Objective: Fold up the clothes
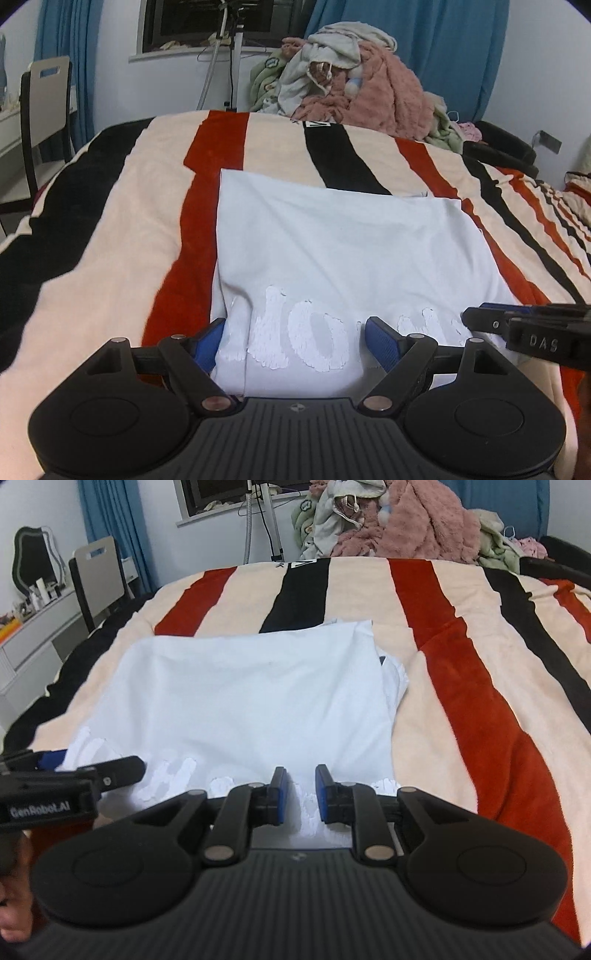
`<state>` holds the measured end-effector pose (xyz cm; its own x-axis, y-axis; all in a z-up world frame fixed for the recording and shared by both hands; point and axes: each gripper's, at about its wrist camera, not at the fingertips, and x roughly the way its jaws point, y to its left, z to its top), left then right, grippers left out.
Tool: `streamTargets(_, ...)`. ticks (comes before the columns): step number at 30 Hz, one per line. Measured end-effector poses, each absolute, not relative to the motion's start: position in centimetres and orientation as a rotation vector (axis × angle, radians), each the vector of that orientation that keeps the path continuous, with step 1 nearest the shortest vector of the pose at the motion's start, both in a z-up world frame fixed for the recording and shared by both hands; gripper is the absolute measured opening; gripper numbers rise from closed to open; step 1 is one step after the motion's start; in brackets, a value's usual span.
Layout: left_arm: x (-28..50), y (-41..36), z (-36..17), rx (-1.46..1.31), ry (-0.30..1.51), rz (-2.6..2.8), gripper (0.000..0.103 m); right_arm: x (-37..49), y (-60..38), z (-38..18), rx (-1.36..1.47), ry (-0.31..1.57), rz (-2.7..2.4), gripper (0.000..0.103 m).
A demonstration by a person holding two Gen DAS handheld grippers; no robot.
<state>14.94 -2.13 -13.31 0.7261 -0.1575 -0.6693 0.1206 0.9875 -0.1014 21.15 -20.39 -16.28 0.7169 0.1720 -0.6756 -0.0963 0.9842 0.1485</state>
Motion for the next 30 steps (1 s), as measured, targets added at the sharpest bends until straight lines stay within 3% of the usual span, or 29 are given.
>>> streamTargets(8, 13.7, -1.8, -12.0, -0.086, 0.737, -0.148, 0.082, 20.7, -20.1, -16.2, 0.106, 0.743, 0.134, 0.019)
streamTargets(15, 10.2, 0.9, -9.1, -0.315, 0.705, -0.201, 0.084, 20.8, -20.3, -16.0, 0.135, 0.752, 0.126, 0.019)
streamTargets(23, 11.4, 3.3, -13.4, -0.642, 0.92, -0.231, 0.084, 21.1, -20.6, -15.9, 0.179, 0.761, 0.118, 0.019)
streamTargets(30, 14.4, 5.5, -16.5, -0.919, 0.885, -0.192, 0.083, 21.0, -20.7, -15.9, 0.2, 0.763, 0.112, 0.019)
